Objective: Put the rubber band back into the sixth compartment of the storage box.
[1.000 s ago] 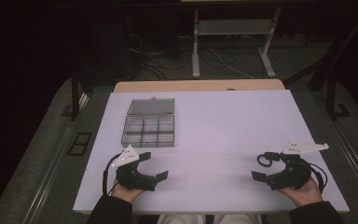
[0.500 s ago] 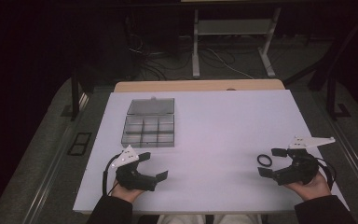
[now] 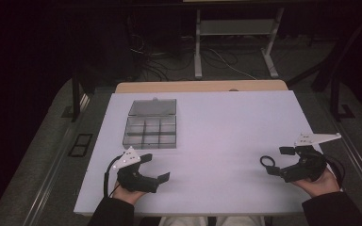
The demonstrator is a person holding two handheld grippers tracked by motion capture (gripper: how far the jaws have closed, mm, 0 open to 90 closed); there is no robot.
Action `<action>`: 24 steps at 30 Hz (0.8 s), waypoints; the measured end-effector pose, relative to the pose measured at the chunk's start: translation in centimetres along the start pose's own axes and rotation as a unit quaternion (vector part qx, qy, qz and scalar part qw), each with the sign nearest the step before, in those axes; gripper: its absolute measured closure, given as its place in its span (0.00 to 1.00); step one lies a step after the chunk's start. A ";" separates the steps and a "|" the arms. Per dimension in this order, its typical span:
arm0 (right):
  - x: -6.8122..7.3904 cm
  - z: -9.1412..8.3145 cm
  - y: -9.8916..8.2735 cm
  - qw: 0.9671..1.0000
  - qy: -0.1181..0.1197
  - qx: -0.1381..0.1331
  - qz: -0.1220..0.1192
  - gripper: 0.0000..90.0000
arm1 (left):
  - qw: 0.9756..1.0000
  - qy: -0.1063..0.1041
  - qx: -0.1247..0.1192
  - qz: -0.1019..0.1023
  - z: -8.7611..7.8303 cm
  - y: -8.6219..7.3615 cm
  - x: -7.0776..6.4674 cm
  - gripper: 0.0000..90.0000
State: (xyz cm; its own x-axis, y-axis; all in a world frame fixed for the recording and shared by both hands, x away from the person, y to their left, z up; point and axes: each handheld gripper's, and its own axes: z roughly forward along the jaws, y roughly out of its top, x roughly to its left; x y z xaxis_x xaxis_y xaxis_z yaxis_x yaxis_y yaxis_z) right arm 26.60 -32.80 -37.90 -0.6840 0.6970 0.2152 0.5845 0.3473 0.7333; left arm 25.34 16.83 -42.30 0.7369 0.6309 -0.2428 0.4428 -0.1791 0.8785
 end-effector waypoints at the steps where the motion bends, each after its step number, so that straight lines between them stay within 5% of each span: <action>1: -0.1 0.0 0.0 1.000 0.000 0.003 0.001 0.00 | 1.000 0.000 0.000 0.000 0.0 0.0 0.0 0.00; 24: -3.3 0.5 1.0 0.999 0.000 0.041 -0.009 0.00 | 1.000 -0.001 0.002 0.001 0.1 0.0 0.1 0.00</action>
State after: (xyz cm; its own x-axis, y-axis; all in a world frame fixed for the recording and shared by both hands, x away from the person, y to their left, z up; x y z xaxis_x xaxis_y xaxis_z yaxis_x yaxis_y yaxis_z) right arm 29.64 -34.51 -38.22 -0.6953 0.6895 0.2028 0.6058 0.4104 0.6816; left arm 25.44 16.85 -42.34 0.7384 0.6293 -0.2423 0.4438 -0.1830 0.8773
